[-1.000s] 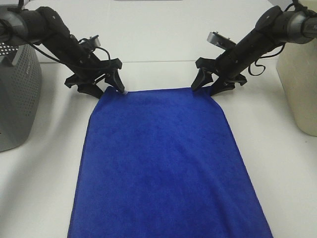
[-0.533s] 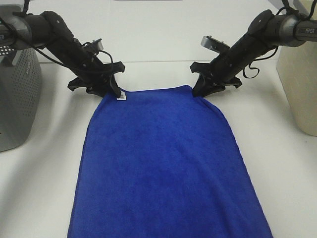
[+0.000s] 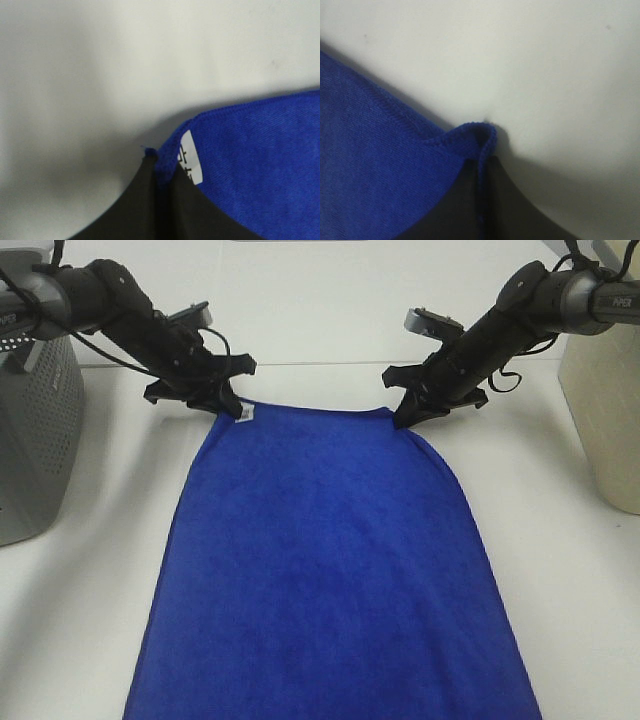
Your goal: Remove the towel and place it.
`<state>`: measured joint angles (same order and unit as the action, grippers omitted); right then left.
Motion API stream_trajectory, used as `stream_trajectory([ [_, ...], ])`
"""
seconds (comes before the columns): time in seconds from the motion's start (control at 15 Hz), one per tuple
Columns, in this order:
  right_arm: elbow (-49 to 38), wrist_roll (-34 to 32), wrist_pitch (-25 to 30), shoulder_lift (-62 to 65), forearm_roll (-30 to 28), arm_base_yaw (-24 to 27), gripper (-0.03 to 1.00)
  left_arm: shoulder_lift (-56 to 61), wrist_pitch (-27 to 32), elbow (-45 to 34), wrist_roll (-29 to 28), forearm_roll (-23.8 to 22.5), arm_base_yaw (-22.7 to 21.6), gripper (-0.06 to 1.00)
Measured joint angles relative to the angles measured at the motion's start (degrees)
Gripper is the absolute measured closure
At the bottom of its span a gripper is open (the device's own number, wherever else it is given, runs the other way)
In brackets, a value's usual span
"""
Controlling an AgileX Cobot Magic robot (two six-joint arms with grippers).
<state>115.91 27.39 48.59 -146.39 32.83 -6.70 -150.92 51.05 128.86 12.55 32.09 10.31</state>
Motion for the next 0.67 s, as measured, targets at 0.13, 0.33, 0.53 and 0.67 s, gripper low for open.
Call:
stream_trajectory([
  [0.13, -0.34, 0.74, -4.47, 0.52, -1.66, 0.0, 0.95, -0.06, -2.41, 4.76, 0.4, 0.0, 0.0, 0.94],
  [0.33, -0.69, 3.78, -10.83, 1.83, -1.55, 0.0, 0.95, -0.06, -6.42, 8.37, 1.66, 0.29, 0.23, 0.94],
  [0.53, -0.69, 7.16, -16.73, 2.23, 1.6, -0.23, 0.95, -0.11, -11.92, 8.42, 3.72, 0.29, 0.23, 0.94],
  [0.67, -0.69, 10.54, -21.08, 2.23, 4.53, -0.46, 0.95, -0.17, -16.21, 8.42, 5.33, 0.34, 0.23, 0.94],
])
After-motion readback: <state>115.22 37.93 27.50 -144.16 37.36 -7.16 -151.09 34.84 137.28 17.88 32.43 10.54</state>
